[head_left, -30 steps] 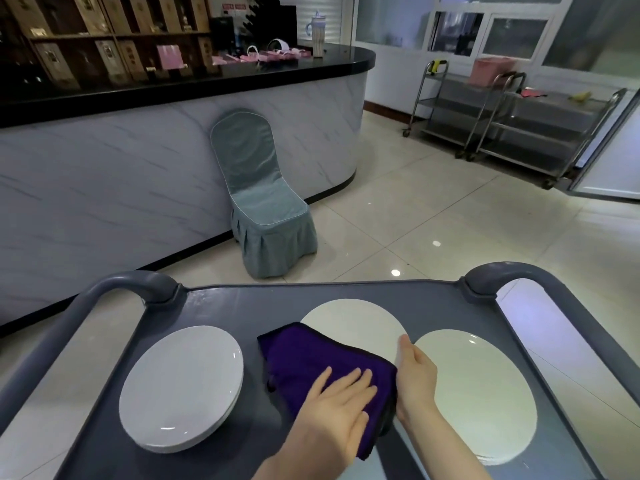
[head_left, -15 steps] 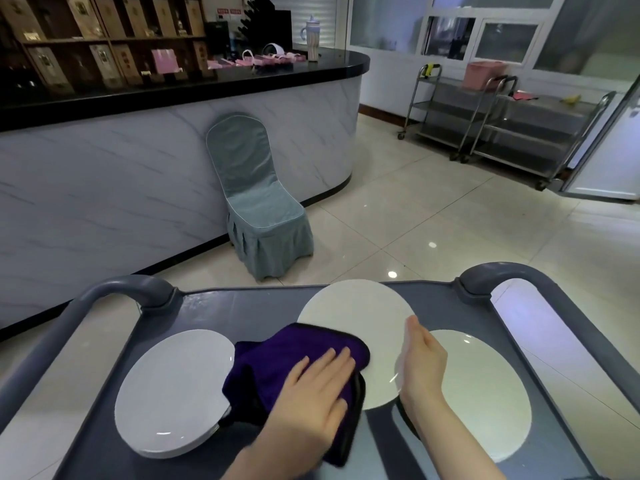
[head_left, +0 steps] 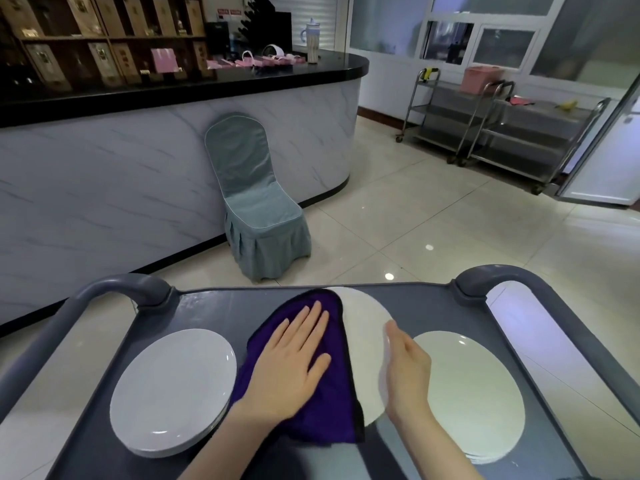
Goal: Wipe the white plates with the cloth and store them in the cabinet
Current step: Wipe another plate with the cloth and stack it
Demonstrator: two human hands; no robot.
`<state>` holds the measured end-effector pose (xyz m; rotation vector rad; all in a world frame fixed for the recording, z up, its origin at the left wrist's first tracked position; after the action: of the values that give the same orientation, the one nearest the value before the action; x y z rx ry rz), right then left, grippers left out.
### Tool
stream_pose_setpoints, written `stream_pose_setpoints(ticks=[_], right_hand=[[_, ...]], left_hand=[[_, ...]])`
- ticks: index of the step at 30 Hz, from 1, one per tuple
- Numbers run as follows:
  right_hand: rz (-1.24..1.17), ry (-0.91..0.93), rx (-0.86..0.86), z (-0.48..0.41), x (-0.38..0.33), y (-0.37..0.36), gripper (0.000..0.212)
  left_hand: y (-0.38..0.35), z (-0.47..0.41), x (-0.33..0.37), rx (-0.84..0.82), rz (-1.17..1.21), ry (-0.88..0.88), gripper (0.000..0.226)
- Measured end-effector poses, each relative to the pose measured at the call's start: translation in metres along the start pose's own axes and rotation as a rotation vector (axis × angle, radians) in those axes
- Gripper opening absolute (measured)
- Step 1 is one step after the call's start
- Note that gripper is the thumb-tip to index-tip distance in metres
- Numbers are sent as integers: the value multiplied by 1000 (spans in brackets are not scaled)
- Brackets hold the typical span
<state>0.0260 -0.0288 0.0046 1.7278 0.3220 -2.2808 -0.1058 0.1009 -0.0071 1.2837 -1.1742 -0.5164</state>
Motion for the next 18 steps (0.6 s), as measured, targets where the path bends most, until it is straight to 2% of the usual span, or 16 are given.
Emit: stream_pose_setpoints(ticks=[1,2,4,5,6,10,15,18], right_hand=[[-37,-2,11,-5,-5,3,33],[-76,-7,37,-10,-9,7,39],[-125,-4,69,-16,-15,12,67],[-125,-6,73,-16,-16,12,75],[-118,-16,73,-14,-17,12,75],[-15,-68,37,3,-5,7,44],[10,-99,-52,21,-4,-5,30],[-23,-80,-42,14,-15,-1,40]], left_hand=[[-1,8,0,-9,-13,-4,62],[-4,17,1,-20,-13,-19,61],[-15,34,10,-32,18,-70,61],[-22,40,16,-51,25,-96,63],[-27,42,24,-79,17,-130,64],[-30,25,55,-65,-95,-237,59],[-7,-10,41,-16,-40,-127,61],[2,-11,23,11,-52,-68,61]])
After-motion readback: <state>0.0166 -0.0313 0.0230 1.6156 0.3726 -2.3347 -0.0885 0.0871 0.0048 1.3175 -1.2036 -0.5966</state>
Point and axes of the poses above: each hand's wrist, its own z-axis away from the middle knuckle, its own y-axis out of the back of the hand, x = y × z, the point moved 3 cm from there along -z, towards the middle knuckle, and after that the axes turned 9 degrees about z, right-handed, at the moved point
